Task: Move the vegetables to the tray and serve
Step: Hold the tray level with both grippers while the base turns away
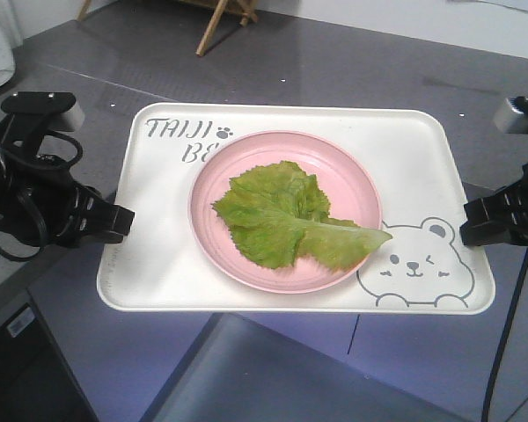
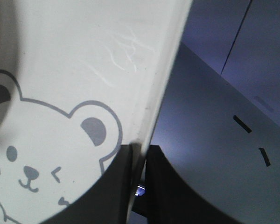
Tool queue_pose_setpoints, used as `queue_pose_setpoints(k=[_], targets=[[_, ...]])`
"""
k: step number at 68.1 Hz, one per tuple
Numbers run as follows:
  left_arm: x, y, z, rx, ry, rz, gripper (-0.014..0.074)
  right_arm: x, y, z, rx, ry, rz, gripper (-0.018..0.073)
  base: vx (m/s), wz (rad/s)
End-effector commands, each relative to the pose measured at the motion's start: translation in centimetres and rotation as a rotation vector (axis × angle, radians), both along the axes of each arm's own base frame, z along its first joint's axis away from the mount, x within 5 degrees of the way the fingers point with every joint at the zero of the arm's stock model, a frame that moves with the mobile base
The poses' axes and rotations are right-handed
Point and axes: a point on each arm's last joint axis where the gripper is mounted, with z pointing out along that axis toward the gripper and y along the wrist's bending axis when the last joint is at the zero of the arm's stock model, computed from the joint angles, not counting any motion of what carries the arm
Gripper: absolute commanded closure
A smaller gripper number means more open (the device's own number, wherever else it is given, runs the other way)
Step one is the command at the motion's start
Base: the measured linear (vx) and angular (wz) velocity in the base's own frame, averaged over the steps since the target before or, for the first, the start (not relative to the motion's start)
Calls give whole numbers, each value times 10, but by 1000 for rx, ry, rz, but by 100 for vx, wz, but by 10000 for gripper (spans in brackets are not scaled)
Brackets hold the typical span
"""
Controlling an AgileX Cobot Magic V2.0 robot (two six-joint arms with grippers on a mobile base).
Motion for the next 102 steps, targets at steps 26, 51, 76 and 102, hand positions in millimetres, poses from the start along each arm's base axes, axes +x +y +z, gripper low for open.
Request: queue_pose_setpoints(k=[26, 51, 76, 102], targets=[[-4, -6, 23, -84, -103, -12, 603, -5, 8, 20, 53, -83, 47, 564, 3, -31], [-4, -6, 23, -84, -103, -12, 603, -5, 8, 20, 53, -83, 47, 564, 6, -15], [-4, -6, 23, -84, -103, -12, 603, -5, 8, 20, 53, -83, 47, 564, 9, -17], [-4, -6, 23, -84, -103, -12, 603, -5, 8, 20, 53, -83, 47, 564, 11, -22]])
